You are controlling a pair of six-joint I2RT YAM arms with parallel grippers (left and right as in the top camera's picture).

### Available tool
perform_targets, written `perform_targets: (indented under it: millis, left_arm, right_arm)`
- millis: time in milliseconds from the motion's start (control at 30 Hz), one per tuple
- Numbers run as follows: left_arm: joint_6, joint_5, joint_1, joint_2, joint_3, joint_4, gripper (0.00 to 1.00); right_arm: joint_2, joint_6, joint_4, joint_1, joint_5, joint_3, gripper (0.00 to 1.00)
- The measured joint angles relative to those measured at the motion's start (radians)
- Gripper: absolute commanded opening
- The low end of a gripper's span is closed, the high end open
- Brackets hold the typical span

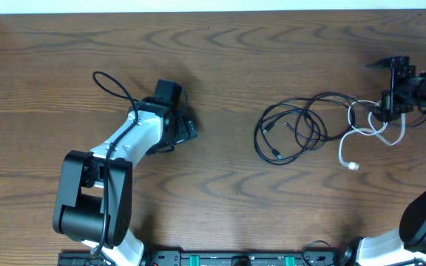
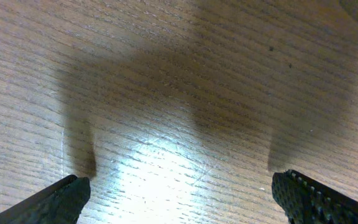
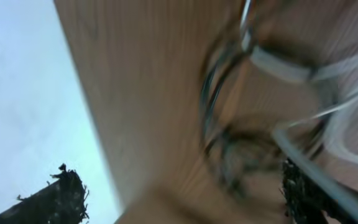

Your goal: Untangle cables

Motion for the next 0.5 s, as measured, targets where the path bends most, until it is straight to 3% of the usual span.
perform_targets:
  millis: [133,233,500]
  left_arm:
    - [0.000,0.000,0.000,0.000,0.000,0.000,1.00]
    - [0.000,0.000,0.000,0.000,0.000,0.000,1.00]
    - [0.000,0.000,0.000,0.000,0.000,0.000,1.00]
  right_arm:
    - [0.000,-0.018,-0.105,-0.010,0.048,0.002,0.99]
    - [0.000,0.084,-0.299,-0.013,-0.089,0.002,0.99]
    - [0.000,0.167,-0.314,-0.009,-0.351,0.001,0.99]
